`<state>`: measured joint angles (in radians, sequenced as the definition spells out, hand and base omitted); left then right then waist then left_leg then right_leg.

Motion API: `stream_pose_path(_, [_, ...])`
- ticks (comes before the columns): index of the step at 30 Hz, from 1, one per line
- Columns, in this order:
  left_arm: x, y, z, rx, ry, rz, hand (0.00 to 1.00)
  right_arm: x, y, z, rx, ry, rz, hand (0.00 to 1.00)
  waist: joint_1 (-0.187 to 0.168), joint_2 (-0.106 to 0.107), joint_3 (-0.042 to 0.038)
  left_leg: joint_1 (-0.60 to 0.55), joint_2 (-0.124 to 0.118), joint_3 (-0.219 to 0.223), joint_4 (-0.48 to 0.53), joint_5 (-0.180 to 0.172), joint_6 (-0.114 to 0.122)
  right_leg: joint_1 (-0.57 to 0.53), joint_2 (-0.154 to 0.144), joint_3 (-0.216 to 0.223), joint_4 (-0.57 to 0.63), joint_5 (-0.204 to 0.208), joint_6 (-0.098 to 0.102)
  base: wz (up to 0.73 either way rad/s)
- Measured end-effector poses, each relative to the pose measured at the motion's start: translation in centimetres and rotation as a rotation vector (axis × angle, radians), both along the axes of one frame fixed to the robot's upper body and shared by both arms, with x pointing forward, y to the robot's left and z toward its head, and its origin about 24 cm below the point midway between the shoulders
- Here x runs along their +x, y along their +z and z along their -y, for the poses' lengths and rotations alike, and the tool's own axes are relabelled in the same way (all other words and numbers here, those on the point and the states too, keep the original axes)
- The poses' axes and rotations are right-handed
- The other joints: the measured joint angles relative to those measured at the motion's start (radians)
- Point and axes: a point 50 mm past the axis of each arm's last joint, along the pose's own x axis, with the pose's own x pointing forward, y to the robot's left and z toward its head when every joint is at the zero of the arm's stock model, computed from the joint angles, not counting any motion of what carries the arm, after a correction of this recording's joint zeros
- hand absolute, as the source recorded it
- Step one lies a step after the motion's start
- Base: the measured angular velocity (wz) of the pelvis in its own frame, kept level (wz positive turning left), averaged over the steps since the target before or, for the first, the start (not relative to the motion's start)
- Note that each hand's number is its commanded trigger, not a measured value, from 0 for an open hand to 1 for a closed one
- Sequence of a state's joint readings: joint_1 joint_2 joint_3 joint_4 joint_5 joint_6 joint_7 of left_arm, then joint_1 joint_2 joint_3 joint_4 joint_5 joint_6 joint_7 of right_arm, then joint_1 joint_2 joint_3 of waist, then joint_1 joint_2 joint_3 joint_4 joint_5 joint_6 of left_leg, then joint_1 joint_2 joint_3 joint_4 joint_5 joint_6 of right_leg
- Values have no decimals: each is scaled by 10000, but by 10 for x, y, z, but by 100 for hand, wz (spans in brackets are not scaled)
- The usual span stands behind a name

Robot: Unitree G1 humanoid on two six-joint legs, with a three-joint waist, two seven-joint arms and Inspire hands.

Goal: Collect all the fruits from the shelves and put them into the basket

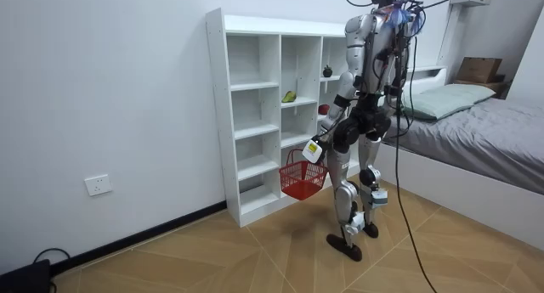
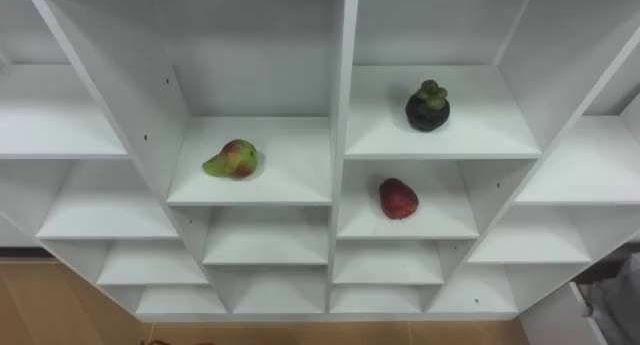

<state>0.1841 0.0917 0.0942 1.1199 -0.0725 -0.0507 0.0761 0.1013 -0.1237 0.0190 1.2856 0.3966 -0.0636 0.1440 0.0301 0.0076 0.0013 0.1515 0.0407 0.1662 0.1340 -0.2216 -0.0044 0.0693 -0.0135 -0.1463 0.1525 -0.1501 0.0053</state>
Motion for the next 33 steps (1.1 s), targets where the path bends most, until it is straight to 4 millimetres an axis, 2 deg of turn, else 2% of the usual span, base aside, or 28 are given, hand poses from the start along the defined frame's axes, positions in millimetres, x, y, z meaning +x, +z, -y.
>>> stream_pose_path(18, [0,0,0,30,25,14,100,0,0,0,3,-5,-2,0,-6,-39,26,-17,1,1,-12,-1,0,-13,7,7,-2,0,1,0])
stream_pose_path(26, [1,0,0,-53,-13,53,100,1,0,2,-248,-215,3,0,-7,-35,18,-15,2,37,-14,-1,0,-18,12,31,5,0,0,0])
stream_pose_path(28, [1,0,0,-120,-23,67,100,0,1,4,-321,-482,15,0,-23,-25,-25,10,4,34,-13,-1,0,-5,15,46,10,0,0,0])
stream_pose_path(33, [0,0,0,-112,-5,85,100,-1,3,12,-822,-1403,240,0,-89,-22,25,162,17,194,-33,-1,0,30,40,204,27,1,-2,-9])
